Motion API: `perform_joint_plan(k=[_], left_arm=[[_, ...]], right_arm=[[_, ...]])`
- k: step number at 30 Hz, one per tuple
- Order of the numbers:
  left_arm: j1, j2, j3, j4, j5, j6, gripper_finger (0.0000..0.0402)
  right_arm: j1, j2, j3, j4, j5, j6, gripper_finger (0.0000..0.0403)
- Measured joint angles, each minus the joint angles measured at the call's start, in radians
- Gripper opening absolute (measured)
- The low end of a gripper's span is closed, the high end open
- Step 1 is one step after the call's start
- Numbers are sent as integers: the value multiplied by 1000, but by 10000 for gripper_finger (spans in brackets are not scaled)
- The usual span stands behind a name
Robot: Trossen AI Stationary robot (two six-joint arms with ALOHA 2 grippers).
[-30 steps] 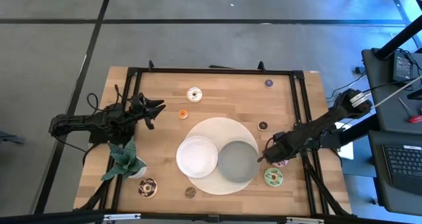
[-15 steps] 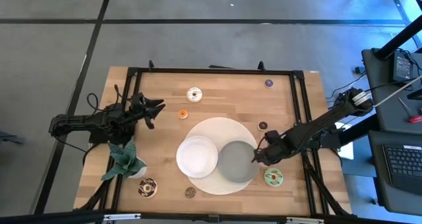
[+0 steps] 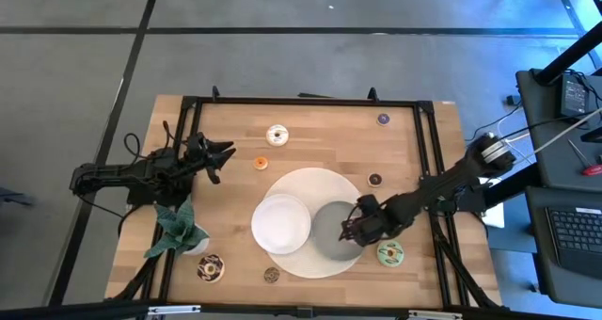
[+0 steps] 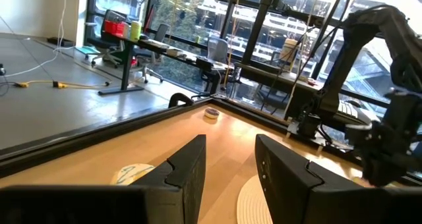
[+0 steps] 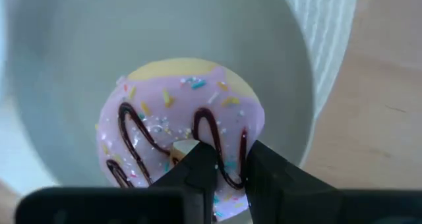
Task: Pick & Place donuts
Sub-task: Put the large purple donut on the gray plate
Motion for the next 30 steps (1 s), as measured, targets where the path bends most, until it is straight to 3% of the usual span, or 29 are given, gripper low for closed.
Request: perform_joint_plan(k=[6,24,30], left_arm=[[0,0,0,0,0,0,127],[0,0,0,0,0,0,127],[0,0,0,0,1,0,127]], right_arm=[[0,61,0,19,-53,4,68],[-19,62,0,19,-130,19,69],[-24,62,0,17,-171,2,102]])
